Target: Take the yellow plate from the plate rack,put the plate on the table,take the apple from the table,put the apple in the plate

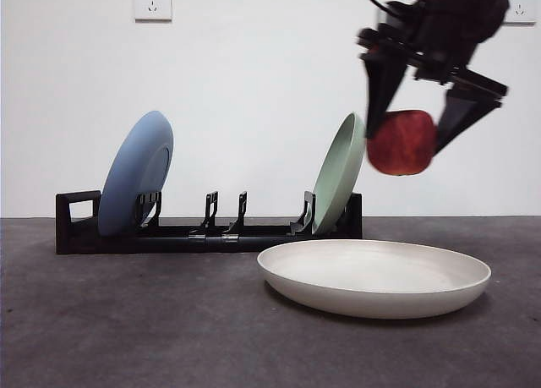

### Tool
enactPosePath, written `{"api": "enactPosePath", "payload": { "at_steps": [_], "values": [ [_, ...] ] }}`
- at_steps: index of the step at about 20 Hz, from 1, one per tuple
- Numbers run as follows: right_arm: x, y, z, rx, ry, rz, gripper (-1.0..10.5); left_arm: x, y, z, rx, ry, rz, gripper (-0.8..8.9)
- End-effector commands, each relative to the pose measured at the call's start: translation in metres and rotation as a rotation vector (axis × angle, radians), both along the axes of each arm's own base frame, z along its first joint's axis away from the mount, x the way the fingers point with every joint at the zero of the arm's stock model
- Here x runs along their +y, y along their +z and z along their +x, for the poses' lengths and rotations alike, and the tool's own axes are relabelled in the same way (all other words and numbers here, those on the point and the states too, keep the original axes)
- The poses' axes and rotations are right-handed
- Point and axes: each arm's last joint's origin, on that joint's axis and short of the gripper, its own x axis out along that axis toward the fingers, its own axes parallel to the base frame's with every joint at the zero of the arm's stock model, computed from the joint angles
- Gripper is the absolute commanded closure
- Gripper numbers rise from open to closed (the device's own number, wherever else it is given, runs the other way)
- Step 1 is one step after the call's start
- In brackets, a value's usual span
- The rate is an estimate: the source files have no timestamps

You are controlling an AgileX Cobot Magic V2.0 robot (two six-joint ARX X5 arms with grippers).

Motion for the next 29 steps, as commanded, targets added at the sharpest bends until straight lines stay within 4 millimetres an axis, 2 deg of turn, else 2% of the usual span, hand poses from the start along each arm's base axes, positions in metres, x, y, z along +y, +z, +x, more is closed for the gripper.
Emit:
{"api": "enactPosePath", "payload": {
  "at_steps": [1,5,7,11,15,21,29],
  "values": [
    [0.015,-0.001,-0.011,0.019,0.077,-0.017,9.6,0.000,0.000,0.000,-0.014,-0.007,0.002,8.22],
    [0.040,-0.008,-0.025,0.041,0.158,-0.049,9.6,0.000,-0.001,0.000,-0.010,-0.006,0.011,8.22],
    [0.047,-0.021,-0.030,0.042,0.179,-0.048,9.6,0.000,-0.001,0.000,-0.009,-0.006,0.014,8.22],
    [0.048,-0.056,-0.034,0.047,0.163,-0.038,9.6,0.002,-0.006,-0.001,0.016,0.008,0.060,8.22],
    [0.047,-0.081,-0.036,0.023,0.140,-0.023,9.6,0.003,-0.007,-0.001,0.024,0.009,0.067,8.22],
    [0.045,-0.096,-0.039,0.012,0.118,-0.024,9.6,0.003,-0.007,-0.001,0.031,0.013,0.064,8.22],
    [0.044,-0.103,-0.040,-0.007,0.106,-0.045,9.4,0.004,-0.009,-0.001,0.045,0.015,0.083,8.22]
  ]
}}
